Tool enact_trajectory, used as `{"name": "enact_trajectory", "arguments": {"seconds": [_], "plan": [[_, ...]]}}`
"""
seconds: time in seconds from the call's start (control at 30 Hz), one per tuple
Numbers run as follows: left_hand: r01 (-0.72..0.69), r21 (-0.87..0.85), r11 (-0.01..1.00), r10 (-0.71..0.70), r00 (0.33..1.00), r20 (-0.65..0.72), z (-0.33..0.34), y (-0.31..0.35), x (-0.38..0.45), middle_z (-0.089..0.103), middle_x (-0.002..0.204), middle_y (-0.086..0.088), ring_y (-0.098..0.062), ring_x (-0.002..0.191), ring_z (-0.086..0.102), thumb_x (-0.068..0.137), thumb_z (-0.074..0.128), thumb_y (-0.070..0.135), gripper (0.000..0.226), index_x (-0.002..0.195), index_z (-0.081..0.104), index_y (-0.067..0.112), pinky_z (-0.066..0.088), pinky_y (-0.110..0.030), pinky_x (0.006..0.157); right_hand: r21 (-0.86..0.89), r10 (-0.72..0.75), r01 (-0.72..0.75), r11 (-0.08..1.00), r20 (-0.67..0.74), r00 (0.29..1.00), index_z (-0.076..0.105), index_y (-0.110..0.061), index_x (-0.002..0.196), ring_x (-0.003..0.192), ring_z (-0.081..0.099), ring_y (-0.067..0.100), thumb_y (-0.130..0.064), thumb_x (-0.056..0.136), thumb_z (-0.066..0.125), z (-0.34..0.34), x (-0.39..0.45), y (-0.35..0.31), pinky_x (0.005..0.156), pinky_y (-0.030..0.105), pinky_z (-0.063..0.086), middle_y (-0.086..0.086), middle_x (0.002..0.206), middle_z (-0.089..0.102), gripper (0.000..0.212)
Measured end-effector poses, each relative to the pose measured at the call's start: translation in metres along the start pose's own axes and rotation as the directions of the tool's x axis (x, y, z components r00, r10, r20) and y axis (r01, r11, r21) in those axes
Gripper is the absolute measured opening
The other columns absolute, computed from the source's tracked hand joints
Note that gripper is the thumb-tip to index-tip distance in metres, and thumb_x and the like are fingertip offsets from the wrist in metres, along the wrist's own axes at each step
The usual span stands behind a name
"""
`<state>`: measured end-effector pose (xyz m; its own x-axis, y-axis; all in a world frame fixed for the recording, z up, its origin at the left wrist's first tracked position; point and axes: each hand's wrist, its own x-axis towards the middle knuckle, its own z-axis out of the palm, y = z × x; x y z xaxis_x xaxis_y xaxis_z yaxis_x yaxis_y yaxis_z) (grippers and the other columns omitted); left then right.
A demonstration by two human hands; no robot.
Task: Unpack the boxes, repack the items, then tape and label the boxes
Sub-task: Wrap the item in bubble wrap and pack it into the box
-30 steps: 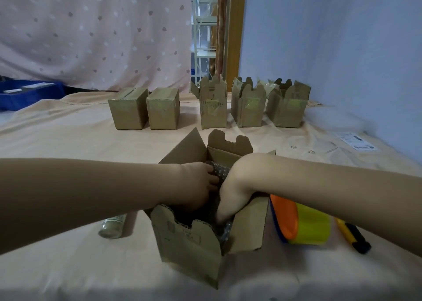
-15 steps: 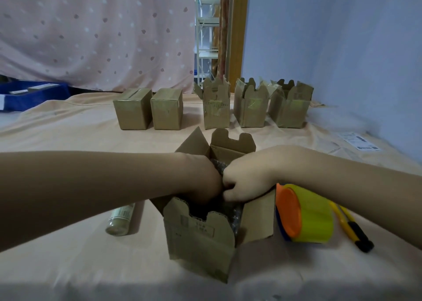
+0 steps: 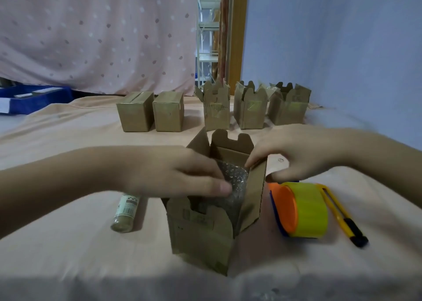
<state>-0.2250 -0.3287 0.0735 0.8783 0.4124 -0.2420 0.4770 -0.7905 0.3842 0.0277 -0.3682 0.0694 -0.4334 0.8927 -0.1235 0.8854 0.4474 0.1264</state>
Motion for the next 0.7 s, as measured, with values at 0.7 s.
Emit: {"name": "enact_trajectory", "arguments": {"seconds": [0.7], "plan": [[0.011,0.839,0.544,0.364,0.898,-0.248,-0.022,-0.087,0.001,0.069,0.088,0.01,-0.019,0.082,0.064,0.072,0.072,0.014,0.021,0.085,0.074,0.03,0.037,-0.024,0.076,-0.387,-0.149,0.012,0.922,-0.326,0.934,0.062,-0.018,0.087,0.07,0.062,0.018,-0.033,0.084,0.055,0.042,0.022,-0.058,0.054,0.033,0.047,-0.004,0.074,0.063,0.017]]}}
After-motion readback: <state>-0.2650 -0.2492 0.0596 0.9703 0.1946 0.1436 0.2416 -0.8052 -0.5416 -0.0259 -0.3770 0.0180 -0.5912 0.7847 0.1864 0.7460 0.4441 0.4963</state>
